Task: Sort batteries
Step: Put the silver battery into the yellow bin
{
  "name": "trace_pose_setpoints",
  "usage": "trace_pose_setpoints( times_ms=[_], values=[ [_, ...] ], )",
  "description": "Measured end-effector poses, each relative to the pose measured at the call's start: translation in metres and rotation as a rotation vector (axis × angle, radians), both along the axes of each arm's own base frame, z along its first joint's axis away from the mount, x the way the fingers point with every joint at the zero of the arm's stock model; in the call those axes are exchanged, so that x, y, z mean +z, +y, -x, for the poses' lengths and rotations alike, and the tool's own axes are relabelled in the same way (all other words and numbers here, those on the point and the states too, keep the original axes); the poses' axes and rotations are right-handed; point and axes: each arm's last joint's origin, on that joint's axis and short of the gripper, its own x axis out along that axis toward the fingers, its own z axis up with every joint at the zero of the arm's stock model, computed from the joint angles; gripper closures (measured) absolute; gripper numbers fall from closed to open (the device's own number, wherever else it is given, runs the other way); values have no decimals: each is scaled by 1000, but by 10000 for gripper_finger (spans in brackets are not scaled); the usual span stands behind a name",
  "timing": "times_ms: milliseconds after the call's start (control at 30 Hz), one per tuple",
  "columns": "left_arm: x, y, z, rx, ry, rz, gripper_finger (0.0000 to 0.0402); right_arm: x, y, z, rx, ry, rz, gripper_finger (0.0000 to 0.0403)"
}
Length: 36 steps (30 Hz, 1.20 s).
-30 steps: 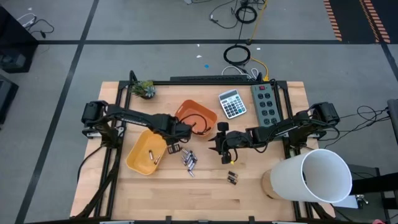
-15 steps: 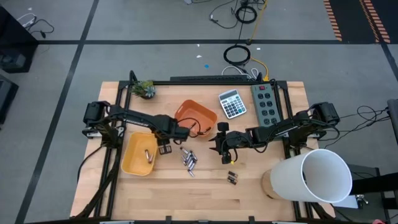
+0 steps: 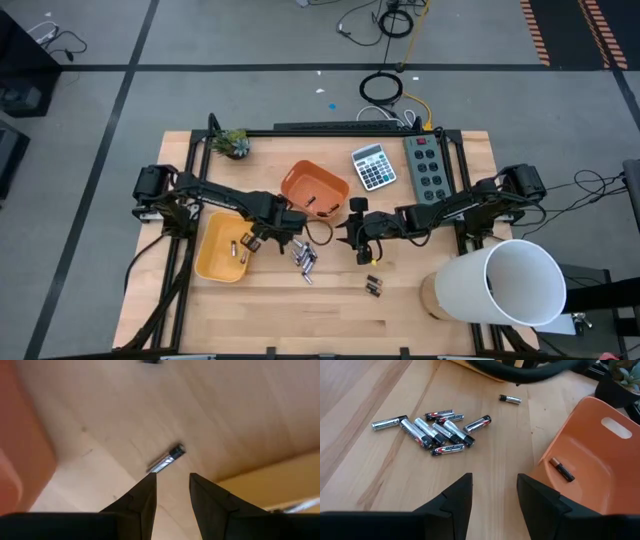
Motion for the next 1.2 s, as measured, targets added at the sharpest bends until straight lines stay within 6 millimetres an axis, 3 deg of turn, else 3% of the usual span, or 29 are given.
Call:
trace_pose_setpoints(
  times_ms=[333, 933, 1033, 1200],
  values=[
    [-22, 2, -7, -114, 5, -20, 276, -1, 0, 1, 1, 10, 3, 257],
    [-51, 5, -7, -110, 105, -42, 279, -1, 3, 1, 6, 16, -3, 257],
    [-52, 4, -7, -111, 102, -50, 302, -1, 3, 1, 6, 16, -2, 257],
    [-52, -2, -6, -95, 104, -35, 381, -1, 3, 1, 7, 16, -1, 257]
  ],
)
